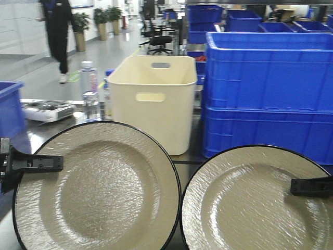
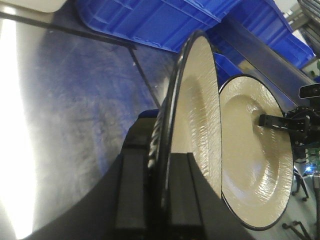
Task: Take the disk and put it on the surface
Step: 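Carry both plates while the base drives to the steel table, then lower the left gripper's plate onto the table in front of the bin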
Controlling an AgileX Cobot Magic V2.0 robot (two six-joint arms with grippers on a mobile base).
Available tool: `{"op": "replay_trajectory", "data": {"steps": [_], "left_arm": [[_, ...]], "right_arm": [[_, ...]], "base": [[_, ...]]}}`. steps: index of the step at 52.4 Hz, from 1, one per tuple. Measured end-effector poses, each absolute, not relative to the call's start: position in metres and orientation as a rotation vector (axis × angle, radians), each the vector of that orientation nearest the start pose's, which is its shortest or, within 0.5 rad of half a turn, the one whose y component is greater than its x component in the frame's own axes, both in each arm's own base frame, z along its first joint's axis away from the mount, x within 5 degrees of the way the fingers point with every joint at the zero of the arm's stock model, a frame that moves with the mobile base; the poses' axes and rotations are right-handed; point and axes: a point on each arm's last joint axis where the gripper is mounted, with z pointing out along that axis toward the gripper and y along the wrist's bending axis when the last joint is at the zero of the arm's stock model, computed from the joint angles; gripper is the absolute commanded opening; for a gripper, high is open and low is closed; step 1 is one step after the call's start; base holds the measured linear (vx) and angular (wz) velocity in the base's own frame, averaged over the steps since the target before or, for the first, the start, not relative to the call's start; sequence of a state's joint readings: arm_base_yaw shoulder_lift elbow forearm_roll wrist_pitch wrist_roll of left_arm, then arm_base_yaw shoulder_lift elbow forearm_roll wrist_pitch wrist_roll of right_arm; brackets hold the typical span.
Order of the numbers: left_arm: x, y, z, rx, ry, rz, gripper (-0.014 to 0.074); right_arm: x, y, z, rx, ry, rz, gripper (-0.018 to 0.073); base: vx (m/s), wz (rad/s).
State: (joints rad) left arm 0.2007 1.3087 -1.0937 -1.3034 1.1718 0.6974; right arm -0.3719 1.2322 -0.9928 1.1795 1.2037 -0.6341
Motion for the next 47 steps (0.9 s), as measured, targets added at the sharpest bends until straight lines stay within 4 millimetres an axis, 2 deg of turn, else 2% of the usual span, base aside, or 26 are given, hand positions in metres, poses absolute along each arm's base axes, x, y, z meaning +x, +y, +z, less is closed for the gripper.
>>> {"op": "replay_trajectory", "data": {"steps": [20, 47], "left_arm": [[0.259, -0.0298, 0.3691, 0.104, 2.077, -1.244, -0.0008], [0.259, -0.0298, 0.3691, 0.104, 2.077, -1.244, -0.0008]], "right_arm": [[0.2345, -0.0071, 0.3489, 0.087, 2.184, 1.116, -0.0009], [0.2343, -0.007, 0.3489, 0.086, 2.185, 1.118, -0.0009]], "base": [[0.11, -0.21], [0.01, -0.04]]}}
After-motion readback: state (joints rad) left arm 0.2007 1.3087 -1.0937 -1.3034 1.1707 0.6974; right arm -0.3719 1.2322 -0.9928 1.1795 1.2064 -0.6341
